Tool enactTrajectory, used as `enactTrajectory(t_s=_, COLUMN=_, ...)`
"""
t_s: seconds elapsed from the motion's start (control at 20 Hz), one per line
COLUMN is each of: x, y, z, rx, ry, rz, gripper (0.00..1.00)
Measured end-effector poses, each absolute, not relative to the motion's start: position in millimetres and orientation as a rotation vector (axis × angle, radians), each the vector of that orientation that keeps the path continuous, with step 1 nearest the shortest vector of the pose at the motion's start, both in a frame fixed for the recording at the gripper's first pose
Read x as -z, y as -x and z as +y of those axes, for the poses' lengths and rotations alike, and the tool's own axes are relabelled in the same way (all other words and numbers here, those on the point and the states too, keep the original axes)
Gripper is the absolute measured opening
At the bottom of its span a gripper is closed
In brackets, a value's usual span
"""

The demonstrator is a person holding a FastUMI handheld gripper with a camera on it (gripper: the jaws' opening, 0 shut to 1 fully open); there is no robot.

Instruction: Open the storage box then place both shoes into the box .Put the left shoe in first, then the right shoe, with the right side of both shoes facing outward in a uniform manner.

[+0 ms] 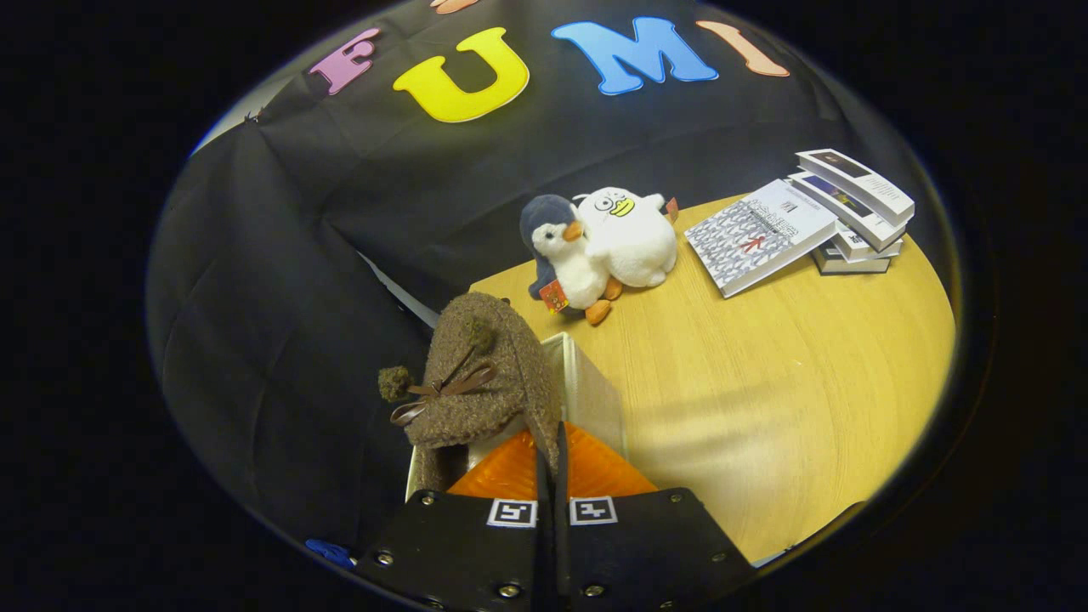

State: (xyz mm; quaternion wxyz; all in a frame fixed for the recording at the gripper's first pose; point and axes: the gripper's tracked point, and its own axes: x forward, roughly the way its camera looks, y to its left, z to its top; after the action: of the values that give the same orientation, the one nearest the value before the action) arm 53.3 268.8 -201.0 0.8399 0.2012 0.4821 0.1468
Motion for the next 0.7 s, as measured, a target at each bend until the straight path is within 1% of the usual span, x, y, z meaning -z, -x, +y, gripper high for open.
enactTrajectory(t_s=0.35, x=222.2, y=-37.3, z=289.1, rx=-0.298, ry=-0.374, rz=1.048, gripper=0.01)
enactTrajectory(t_s=0.45, x=213.7, y=-42.2, z=288.1, rx=-0.304, ry=-0.348, rz=0.996, gripper=0.24)
enactTrajectory(t_s=0.6, x=185.0, y=-56.8, z=274.8, rx=-0.317, ry=-0.248, rz=0.867, gripper=0.98)
enactTrajectory(t_s=0.7, x=163.3, y=-62.2, z=271.3, rx=-0.342, ry=-0.206, rz=0.784, gripper=0.98)
